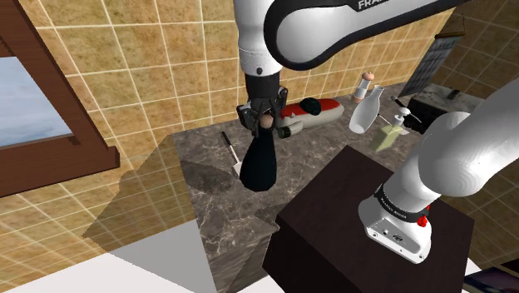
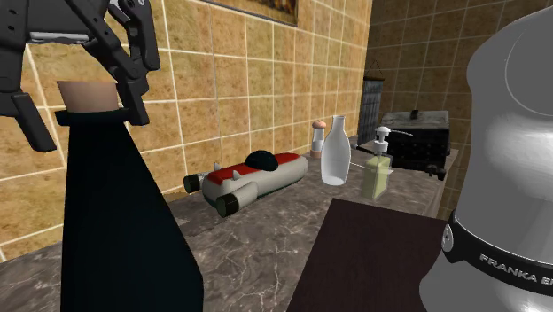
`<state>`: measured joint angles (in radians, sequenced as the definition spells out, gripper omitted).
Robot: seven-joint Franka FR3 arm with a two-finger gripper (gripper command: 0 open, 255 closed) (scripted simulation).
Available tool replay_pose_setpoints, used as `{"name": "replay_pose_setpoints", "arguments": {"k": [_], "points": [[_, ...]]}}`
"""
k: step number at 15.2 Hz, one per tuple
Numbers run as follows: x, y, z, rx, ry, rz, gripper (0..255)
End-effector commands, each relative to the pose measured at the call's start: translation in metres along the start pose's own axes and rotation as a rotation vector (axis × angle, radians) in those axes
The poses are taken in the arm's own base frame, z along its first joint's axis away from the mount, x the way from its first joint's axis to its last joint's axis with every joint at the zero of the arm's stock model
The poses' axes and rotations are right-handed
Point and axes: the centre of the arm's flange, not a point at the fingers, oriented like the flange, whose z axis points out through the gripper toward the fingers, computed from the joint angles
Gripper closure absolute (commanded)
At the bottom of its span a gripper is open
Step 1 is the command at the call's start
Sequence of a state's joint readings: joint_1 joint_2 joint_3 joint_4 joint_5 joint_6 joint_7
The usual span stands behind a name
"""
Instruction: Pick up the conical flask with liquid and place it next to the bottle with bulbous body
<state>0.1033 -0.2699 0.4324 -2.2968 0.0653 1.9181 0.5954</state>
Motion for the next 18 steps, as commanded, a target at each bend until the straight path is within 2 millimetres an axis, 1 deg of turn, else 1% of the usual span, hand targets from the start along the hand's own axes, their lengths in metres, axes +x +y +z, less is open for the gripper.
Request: {"name": "replay_pose_setpoints", "arguments": {"k": [1,18], "points": [[-0.001,0.001,-0.010,0.001,0.001,0.000,255],[-0.008,0.011,-0.099,0.001,0.001,0.000,255]]}}
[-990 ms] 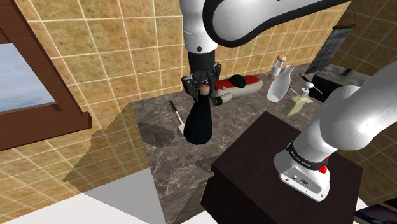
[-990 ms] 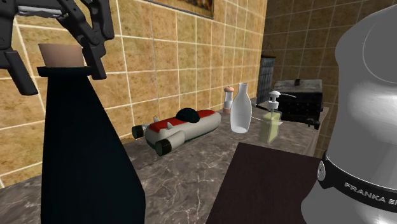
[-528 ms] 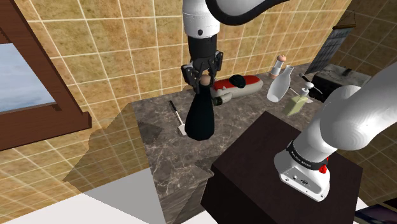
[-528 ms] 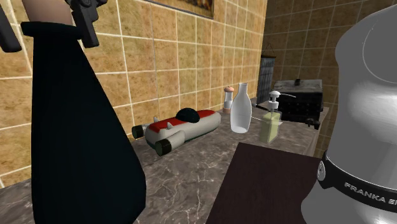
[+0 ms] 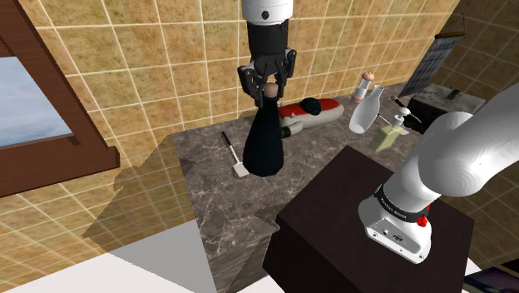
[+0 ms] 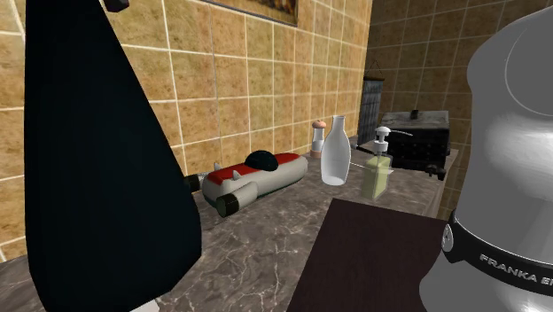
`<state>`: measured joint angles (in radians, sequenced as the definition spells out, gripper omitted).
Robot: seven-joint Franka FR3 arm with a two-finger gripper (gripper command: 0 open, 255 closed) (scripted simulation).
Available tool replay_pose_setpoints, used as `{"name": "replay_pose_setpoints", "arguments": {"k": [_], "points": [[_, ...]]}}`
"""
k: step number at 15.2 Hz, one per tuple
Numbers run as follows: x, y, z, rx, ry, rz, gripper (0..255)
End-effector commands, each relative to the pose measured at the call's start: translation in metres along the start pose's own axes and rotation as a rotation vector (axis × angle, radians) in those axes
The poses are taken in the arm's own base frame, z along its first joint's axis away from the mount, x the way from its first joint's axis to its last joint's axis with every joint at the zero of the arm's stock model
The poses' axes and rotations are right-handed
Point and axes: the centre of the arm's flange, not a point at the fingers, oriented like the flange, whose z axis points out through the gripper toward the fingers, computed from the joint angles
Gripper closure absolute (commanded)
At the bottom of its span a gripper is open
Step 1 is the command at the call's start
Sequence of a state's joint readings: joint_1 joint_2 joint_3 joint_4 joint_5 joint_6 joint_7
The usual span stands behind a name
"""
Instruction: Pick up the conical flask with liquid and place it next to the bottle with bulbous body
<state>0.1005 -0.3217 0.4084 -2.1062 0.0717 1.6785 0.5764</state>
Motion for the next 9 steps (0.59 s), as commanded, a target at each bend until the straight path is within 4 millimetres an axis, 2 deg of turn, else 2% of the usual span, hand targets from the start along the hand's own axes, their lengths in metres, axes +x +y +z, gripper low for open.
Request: {"name": "replay_pose_setpoints", "arguments": {"k": [1,9], "points": [[0.000,0.001,-0.013,0.001,0.001,0.000,255],[-0.003,0.006,-0.055,0.001,0.001,0.000,255]]}}
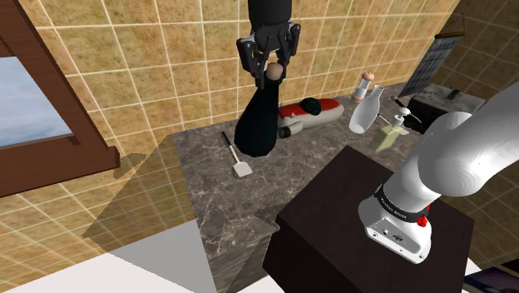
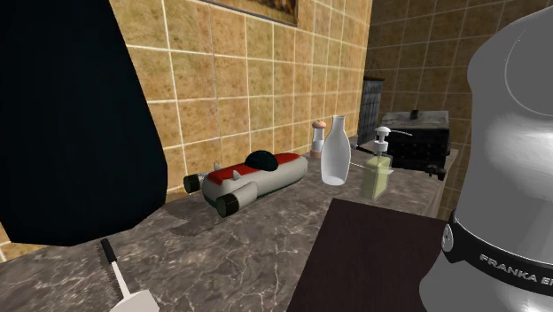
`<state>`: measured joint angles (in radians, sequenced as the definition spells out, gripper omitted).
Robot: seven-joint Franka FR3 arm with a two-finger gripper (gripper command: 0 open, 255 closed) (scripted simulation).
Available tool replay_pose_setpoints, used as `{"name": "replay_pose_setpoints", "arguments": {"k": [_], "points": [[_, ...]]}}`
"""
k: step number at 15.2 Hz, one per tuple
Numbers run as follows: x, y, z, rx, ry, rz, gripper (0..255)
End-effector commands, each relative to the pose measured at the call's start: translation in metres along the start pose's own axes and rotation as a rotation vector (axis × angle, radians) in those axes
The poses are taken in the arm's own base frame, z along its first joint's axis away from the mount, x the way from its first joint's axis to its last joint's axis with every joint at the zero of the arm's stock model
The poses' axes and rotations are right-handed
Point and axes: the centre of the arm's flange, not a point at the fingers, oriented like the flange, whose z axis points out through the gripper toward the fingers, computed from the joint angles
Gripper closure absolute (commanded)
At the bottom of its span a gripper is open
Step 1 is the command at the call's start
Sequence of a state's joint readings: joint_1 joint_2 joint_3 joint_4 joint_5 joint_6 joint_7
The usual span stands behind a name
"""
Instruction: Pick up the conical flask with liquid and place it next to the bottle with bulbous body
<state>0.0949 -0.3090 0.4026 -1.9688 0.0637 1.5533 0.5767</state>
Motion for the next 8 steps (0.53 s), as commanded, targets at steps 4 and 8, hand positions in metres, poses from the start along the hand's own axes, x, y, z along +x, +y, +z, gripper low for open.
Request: {"name": "replay_pose_setpoints", "arguments": {"k": [4,8], "points": [[-0.002,0.004,-0.026,0.000,0.001,0.000,255],[-0.004,0.007,-0.047,0.000,0.001,0.000,255]]}}
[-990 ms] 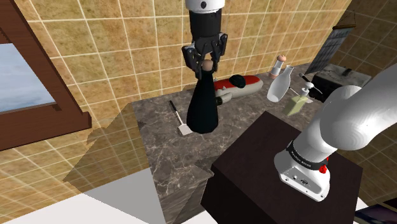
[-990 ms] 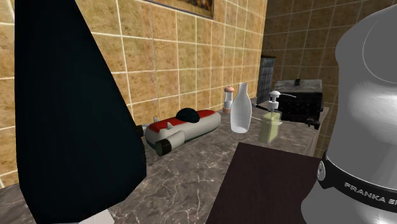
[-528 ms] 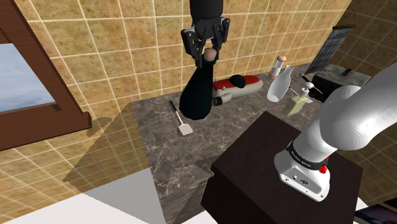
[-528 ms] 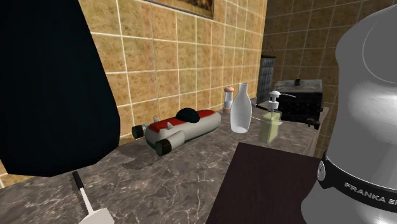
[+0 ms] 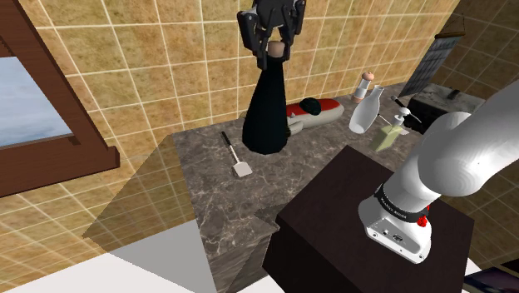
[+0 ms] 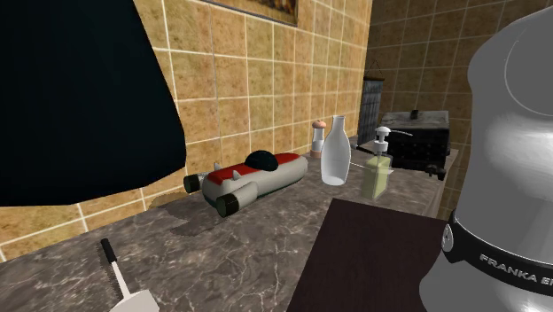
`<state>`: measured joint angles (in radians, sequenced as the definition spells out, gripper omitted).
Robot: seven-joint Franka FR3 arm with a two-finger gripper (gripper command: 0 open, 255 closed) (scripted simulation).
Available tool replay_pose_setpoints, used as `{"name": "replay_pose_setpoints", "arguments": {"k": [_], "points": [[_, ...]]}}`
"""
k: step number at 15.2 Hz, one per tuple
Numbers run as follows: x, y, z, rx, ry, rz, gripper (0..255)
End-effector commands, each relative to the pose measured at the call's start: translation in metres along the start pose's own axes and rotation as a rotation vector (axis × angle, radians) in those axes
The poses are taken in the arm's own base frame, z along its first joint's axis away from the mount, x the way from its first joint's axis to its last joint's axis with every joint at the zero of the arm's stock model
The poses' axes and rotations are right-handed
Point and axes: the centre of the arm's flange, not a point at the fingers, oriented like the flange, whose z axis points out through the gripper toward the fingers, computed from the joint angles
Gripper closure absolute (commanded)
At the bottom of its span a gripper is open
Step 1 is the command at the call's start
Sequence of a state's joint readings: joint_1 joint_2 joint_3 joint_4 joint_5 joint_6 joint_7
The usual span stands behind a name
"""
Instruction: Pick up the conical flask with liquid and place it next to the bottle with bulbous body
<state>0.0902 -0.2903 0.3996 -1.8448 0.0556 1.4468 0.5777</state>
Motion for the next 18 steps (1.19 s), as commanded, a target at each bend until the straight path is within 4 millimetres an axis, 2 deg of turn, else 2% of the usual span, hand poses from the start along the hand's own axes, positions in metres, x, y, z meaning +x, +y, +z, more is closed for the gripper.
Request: {"name": "replay_pose_setpoints", "arguments": {"k": [1,4,18], "points": [[-0.001,0.002,-0.011,0.000,0.001,0.000,255],[-0.002,0.004,-0.026,0.000,0.001,0.000,255],[-0.013,0.187,-0.004,0.000,0.001,0.000,255]]}}
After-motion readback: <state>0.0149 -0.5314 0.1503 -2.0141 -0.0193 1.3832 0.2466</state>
